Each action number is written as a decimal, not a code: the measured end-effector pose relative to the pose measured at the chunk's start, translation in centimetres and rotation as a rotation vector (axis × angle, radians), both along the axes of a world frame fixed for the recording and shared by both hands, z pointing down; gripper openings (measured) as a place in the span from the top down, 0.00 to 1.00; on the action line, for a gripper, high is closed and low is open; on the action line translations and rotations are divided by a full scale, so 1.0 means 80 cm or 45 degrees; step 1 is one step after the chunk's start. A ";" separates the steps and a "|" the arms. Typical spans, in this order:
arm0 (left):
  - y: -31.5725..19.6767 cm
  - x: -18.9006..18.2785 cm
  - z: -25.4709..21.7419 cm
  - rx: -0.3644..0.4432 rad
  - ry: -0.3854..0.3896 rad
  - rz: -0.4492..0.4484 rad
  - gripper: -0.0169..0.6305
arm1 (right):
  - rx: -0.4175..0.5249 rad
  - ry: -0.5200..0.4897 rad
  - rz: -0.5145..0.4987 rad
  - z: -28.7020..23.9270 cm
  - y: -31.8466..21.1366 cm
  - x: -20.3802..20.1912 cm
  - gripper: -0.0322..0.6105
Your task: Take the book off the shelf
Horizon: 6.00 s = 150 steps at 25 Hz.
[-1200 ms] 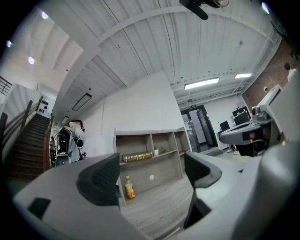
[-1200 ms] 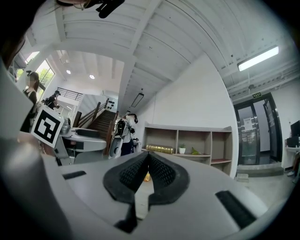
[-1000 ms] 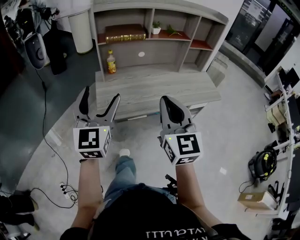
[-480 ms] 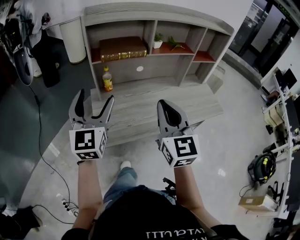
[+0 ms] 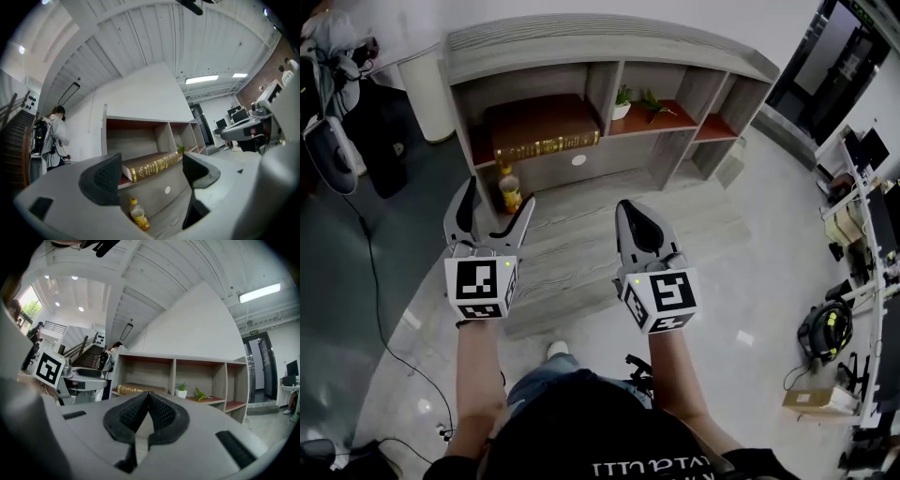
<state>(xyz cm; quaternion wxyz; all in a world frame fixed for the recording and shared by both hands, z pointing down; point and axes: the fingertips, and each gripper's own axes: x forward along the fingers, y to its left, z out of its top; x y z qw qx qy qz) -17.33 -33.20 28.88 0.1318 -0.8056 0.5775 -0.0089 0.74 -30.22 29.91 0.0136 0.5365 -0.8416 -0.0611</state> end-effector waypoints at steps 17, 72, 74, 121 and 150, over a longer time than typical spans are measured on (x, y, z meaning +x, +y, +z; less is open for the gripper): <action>-0.116 0.022 0.026 -0.050 -0.479 0.013 0.36 | -0.102 -0.054 0.020 0.029 -0.095 -0.011 0.93; -0.239 0.092 0.114 -0.286 -1.622 -0.128 0.39 | -0.113 -0.120 -0.032 0.017 -0.158 0.073 0.93; -0.237 0.091 0.114 -0.267 -1.636 -0.141 0.40 | -0.117 -0.124 -0.033 0.017 -0.156 0.072 0.93; -0.100 0.157 0.073 -0.117 -1.570 -0.343 0.61 | -0.133 -0.229 -0.147 0.033 -0.079 0.126 0.93; -0.052 0.126 0.083 -0.248 -0.951 -0.195 0.62 | -0.102 -0.139 -0.056 0.009 -0.039 0.070 0.93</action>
